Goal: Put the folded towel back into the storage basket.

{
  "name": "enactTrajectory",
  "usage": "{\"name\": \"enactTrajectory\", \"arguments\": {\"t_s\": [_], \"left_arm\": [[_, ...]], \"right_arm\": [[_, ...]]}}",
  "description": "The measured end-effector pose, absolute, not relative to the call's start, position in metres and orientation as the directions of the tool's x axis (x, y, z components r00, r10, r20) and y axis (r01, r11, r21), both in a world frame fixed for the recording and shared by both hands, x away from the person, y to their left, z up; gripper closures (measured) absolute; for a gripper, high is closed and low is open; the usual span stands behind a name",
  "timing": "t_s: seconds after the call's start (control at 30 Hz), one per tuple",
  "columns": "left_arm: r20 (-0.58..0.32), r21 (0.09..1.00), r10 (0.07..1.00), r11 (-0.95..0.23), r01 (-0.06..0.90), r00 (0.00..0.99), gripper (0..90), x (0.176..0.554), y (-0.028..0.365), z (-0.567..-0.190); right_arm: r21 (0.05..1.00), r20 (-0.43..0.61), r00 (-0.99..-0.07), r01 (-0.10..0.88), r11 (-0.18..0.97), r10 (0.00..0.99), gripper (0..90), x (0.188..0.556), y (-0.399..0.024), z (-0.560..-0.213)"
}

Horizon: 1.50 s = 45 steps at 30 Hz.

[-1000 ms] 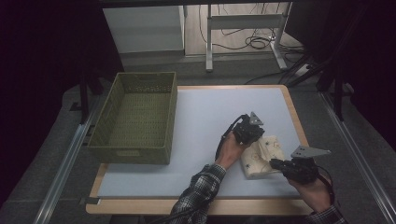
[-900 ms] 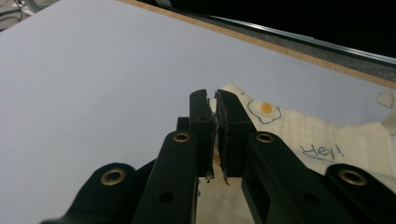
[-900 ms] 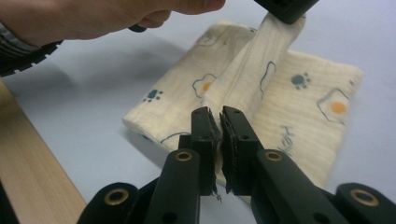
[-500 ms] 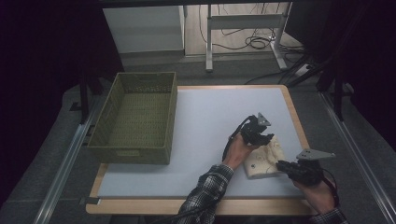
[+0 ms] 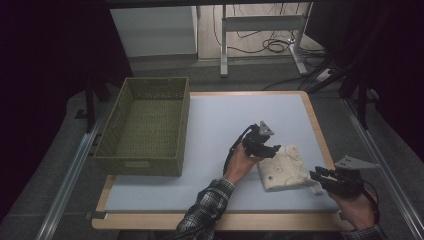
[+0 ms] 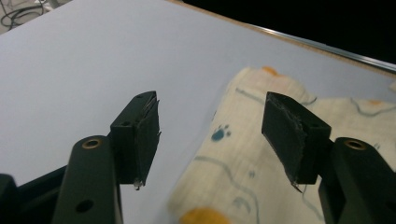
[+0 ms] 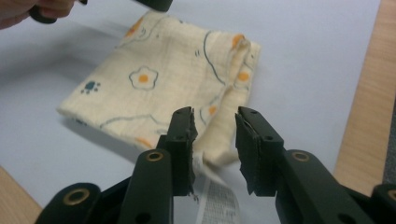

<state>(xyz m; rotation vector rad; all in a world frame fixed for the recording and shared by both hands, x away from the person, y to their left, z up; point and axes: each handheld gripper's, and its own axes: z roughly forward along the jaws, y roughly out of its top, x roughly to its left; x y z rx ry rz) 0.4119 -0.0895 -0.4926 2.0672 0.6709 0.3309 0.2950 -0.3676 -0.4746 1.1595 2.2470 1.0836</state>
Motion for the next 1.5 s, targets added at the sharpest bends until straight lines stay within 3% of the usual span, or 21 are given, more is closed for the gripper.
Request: {"name": "enactTrajectory", "arguments": {"t_s": [0.23,0.5,0.63,0.83,0.9,1.03,1.2,1.3,1.5], "left_arm": [[-0.041,0.820,0.585,-0.444,0.362,0.810,45.5,0.410,-0.068,-0.500],[-0.065,0.811,0.580,-0.444,0.382,0.812,49.2,0.406,-0.052,-0.512],[-0.073,0.801,0.585,-0.448,0.397,0.808,49.2,0.410,-0.057,-0.520],[-0.053,0.766,0.596,-0.490,0.416,0.801,51.1,0.419,-0.071,-0.533],[-0.068,0.763,0.585,-0.491,0.420,0.808,55.4,0.421,-0.071,-0.534],[-0.155,0.745,0.586,-0.460,0.484,0.796,61.5,0.424,-0.069,-0.533],[-0.201,0.728,0.582,-0.449,0.518,0.788,69.4,0.428,-0.068,-0.532],[-0.219,0.726,0.565,-0.451,0.520,0.795,79.1,0.428,-0.068,-0.532],[-0.150,0.751,0.572,-0.464,0.470,0.806,83.5,0.423,-0.069,-0.527]], "right_arm": [[0.761,-0.001,-0.591,0.523,0.384,0.806,64.7,0.318,-0.350,-0.483],[0.722,0.003,-0.568,0.571,0.392,0.823,53.5,0.313,-0.353,-0.506],[0.709,0.013,-0.558,0.590,0.386,0.829,49.2,0.312,-0.355,-0.513],[0.703,0.055,-0.542,0.617,0.353,0.839,50.7,0.316,-0.355,-0.517],[0.692,0.062,-0.540,0.629,0.353,0.840,52.0,0.317,-0.355,-0.515],[0.672,0.104,-0.553,0.652,0.351,0.827,68.6,0.318,-0.352,-0.513],[0.664,0.196,-0.563,0.679,0.314,0.803,79.9,0.321,-0.356,-0.515],[0.662,0.217,-0.563,0.685,0.304,0.797,81.8,0.322,-0.357,-0.515],[0.676,0.203,-0.577,0.667,0.313,0.791,82.5,0.319,-0.355,-0.512]]}}
